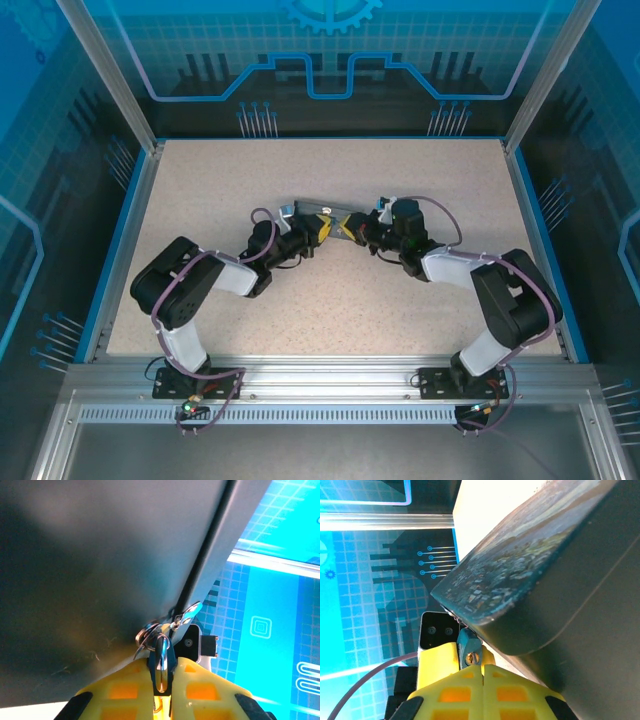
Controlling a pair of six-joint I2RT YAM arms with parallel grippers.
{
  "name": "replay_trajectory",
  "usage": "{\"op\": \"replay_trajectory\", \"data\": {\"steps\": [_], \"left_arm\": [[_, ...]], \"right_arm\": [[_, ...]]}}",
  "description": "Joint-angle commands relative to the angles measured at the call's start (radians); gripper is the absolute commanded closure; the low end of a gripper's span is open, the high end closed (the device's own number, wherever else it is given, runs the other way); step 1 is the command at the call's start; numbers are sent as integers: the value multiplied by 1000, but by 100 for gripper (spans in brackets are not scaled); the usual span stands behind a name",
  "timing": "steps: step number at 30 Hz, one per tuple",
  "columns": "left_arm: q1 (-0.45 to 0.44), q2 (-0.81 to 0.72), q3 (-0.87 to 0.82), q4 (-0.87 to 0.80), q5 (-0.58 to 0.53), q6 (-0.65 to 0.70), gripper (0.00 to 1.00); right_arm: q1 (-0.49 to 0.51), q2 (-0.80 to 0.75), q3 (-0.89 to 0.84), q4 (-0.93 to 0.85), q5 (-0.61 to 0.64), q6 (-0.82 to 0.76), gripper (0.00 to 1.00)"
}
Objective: Unlock a padlock with a key
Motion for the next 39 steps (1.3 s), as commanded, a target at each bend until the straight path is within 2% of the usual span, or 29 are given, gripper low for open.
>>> {"op": "replay_trajectory", "data": {"steps": [1,11,24,32,39], "left_arm": [[-21,3,25,83,77,-2,100],[-10,7,9,102,91,-7,100],[16,17,20,103,129,-21,100],[19,32,34,119,149,-31,100],[22,30,31,123,152,-34,100]], "right_arm": [[-6,10,22,16,-11,19,100],[-58,-52,25,-187,-25,-145,100],[-82,-101,-20,-165,-84,-156,100],[-47,-193,-47,-194,-70,-164,100],[-22,-172,-43,-180,-51,-152,100]]}}
